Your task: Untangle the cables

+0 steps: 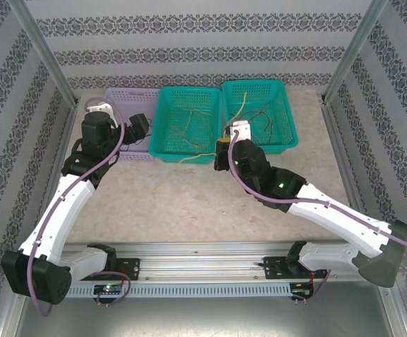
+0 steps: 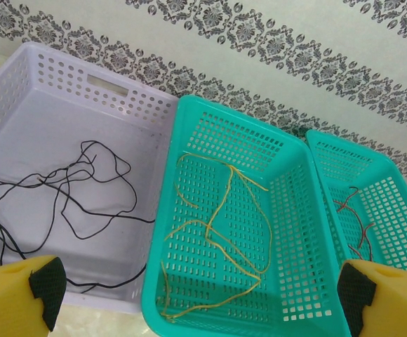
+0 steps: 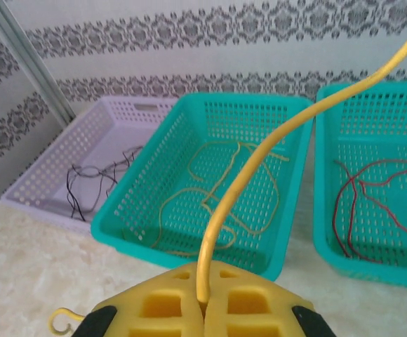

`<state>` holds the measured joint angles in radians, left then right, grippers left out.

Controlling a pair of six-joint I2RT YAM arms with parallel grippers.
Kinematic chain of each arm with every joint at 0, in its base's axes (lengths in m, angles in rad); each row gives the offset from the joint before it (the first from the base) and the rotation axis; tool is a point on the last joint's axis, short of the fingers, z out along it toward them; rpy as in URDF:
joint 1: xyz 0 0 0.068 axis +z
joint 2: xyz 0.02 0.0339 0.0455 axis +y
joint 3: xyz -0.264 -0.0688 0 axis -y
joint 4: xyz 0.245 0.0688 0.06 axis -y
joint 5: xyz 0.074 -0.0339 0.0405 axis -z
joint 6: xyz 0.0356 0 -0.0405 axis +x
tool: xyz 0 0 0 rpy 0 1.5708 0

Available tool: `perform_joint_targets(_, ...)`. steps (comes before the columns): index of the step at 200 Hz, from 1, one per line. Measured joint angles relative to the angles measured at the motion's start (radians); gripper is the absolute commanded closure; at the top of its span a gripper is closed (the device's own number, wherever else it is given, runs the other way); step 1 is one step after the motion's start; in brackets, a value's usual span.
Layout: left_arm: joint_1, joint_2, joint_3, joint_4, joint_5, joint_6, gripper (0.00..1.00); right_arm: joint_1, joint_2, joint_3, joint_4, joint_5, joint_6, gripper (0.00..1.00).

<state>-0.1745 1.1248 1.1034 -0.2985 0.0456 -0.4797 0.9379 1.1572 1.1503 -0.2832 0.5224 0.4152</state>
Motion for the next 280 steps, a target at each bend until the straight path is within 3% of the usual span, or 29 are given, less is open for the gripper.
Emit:
perform_joint_targets(51,0.0,0.0,0.0,0.0,0.0,0.0,0.0,-0.038,0.024,0.127,-0.014,-0.003,-0.069,1.0)
perform_joint_targets(126,0.0,0.0,0.0,0.0,0.0,0.0,0.0,-0.151,0.227,0.378,-0.048,-0.03,-0.159,1.0)
perform_joint_targets(280,0.0,0.0,0.0,0.0,0.004,0.0,0.0,-0.19,0.595,0.76,-0.046,0.166,-0.405,1.0)
